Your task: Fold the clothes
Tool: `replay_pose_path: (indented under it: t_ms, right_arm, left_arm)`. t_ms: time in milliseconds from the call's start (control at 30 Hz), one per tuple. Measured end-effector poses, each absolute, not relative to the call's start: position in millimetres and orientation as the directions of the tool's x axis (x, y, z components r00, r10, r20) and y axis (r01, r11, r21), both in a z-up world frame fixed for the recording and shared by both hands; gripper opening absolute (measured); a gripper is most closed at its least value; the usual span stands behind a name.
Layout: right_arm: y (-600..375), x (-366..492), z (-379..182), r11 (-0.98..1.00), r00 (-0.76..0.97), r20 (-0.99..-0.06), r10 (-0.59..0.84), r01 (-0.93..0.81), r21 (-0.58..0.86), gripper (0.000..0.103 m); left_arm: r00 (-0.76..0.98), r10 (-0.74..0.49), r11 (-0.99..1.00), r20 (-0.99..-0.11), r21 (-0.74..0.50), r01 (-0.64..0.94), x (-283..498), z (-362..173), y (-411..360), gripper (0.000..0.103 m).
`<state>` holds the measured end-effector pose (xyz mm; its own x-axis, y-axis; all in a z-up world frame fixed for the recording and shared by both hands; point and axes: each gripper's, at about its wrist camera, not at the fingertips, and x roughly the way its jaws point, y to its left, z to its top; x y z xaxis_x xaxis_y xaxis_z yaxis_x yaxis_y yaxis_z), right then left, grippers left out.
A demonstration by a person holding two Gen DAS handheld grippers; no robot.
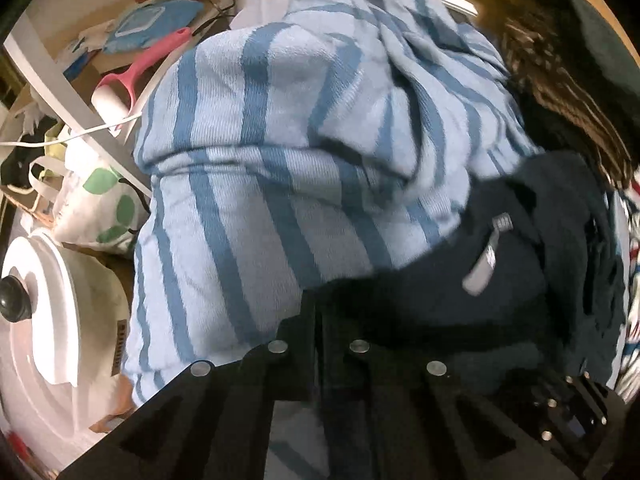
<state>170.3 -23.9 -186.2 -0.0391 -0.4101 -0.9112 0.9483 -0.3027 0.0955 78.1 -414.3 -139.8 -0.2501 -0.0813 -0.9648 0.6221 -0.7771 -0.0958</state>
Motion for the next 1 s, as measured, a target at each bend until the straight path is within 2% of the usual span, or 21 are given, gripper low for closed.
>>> replay_pose_path:
  t_ms: [133,200,233,267,300,367,400,433,467,500,600,667,700,767,800,867,900,1000]
  right_arm:
    - [-39,147,-191,-0.377,-0.057,-0.916,-0.398,0.92,0.106,0.009]
    - [-46,141,-202,-0.408,-0.072,-0.925,-0.374,0.908,0.095,0.013]
    - [-48,140,-208,-0.425,-0.073,-0.929,-0.364,0.9,0.096,0.016]
    - [-49,137,-212,-0.442,-0.067,-0.93,-0.362,0.89,0.108,0.023]
    - [-47,133,-213,-0.461,-0.055,-0.927,-0.371,0.877,0.132,0.026]
    - [-38,126,-210,-0.508,-0.026,-0.917,-0.399,0.839,0.197,0.044]
    - [-30,123,-206,-0.526,-0.013,-0.911,-0.412,0.82,0.226,0.049]
    - [-22,121,-202,-0.536,-0.003,-0.903,-0.429,0.806,0.252,0.06]
    - [-15,120,-197,-0.54,0.0,-0.894,-0.448,0.797,0.271,0.064]
    - [-9,120,-191,-0.542,-0.001,-0.884,-0.468,0.79,0.286,0.064]
    - [4,126,-174,-0.536,0.001,-0.855,-0.519,0.779,0.326,0.064]
    - [1,136,-166,-0.5,0.034,-0.841,-0.539,0.791,0.352,0.065]
    - [-3,145,-165,-0.478,0.051,-0.839,-0.542,0.802,0.358,0.065]
    - [-8,165,-165,-0.44,0.078,-0.836,-0.543,0.822,0.362,0.064]
    - [-8,177,-166,-0.421,0.091,-0.837,-0.54,0.831,0.362,0.064]
    - [0,193,-168,-0.397,0.099,-0.843,-0.529,0.849,0.349,0.064]
    - [4,199,-169,-0.392,0.094,-0.848,-0.521,0.856,0.336,0.064]
    - [19,217,-171,-0.38,0.078,-0.861,-0.502,0.874,0.301,0.064]
  left_arm:
    - [-0.231,-0.08,-0.77,-0.97,-0.087,0.633,58,-152,-420,0.002]
    - [-0.232,-0.084,-0.764,-0.969,-0.087,0.64,51,-158,-421,0.003]
    - [-0.249,-0.072,-0.748,-0.966,-0.113,0.654,51,-159,-424,0.003]
    - [-0.27,-0.057,-0.732,-0.961,-0.144,0.666,52,-159,-427,0.003]
    - [-0.319,-0.02,-0.711,-0.948,-0.211,0.671,59,-155,-432,0.004]
    - [-0.417,0.046,-0.659,-0.908,-0.341,0.67,74,-146,-441,0.016]
    - [-0.468,0.051,-0.628,-0.882,-0.393,0.672,89,-138,-445,0.034]
    - [-0.502,0.049,-0.603,-0.864,-0.426,0.674,104,-131,-447,0.059]
    - [-0.538,0.05,-0.579,-0.842,-0.463,0.671,122,-126,-446,0.068]
    - [-0.571,0.051,-0.558,-0.82,-0.497,0.664,139,-120,-445,0.072]
    - [-0.552,0.119,-0.593,-0.826,-0.505,0.627,171,-124,-417,0.07]
    - [-0.475,0.176,-0.654,-0.862,-0.463,0.598,179,-140,-390,0.058]
    - [-0.445,0.204,-0.674,-0.872,-0.454,0.583,181,-150,-379,0.049]
    - [-0.383,0.251,-0.712,-0.889,-0.437,0.55,185,-169,-357,0.042]
    - [-0.38,0.236,-0.734,-0.894,-0.421,0.534,184,-172,-345,0.039]
    - [-0.405,0.157,-0.776,-0.901,-0.366,0.514,183,-167,-332,0.012]
    - [-0.408,0.136,-0.779,-0.903,-0.352,0.518,183,-165,-330,0.002]
    - [-0.379,0.085,-0.762,-0.922,-0.305,0.571,187,-165,-339,0.002]
